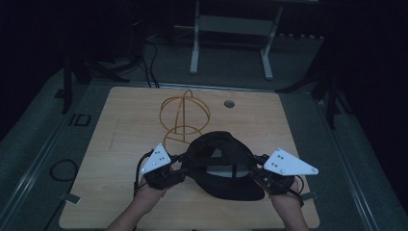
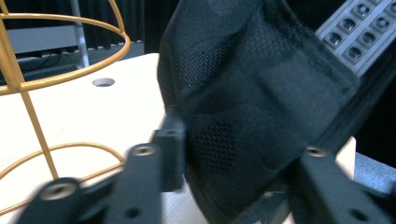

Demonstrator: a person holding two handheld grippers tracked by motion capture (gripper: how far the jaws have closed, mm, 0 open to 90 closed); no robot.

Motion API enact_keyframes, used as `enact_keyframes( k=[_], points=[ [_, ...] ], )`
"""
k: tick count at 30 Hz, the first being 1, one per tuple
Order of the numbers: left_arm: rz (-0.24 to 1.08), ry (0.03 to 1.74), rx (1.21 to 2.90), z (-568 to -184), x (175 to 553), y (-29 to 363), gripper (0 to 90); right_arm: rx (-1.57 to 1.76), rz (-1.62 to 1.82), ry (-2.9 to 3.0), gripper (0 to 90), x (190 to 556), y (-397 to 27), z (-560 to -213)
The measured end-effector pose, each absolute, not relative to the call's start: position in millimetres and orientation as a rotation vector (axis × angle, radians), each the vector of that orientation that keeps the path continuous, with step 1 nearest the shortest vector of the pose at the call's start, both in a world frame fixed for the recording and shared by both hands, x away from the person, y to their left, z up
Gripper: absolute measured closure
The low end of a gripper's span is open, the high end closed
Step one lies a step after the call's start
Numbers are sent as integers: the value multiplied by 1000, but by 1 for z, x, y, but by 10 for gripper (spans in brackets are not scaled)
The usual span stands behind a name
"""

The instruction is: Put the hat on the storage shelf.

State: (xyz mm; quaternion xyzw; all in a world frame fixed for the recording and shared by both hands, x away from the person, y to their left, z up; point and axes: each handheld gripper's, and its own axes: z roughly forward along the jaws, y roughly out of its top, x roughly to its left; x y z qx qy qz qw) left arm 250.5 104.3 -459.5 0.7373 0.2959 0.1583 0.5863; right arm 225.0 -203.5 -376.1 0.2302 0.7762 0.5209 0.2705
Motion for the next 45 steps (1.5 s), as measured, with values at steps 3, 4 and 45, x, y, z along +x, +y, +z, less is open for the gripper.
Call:
enact_keyframes(
  k=[3, 4, 45],
  points=[
    [393, 706, 1712, -458, 250, 106, 846, 633, 1406, 2106, 885, 226, -204, -380],
    [407, 719, 1706, -457, 250, 106, 846, 633, 1406, 2106, 885, 226, -204, -380],
    [527, 661, 1630, -398, 240, 81, 881, 815, 1516, 2173, 479, 205, -236, -433]
  ],
)
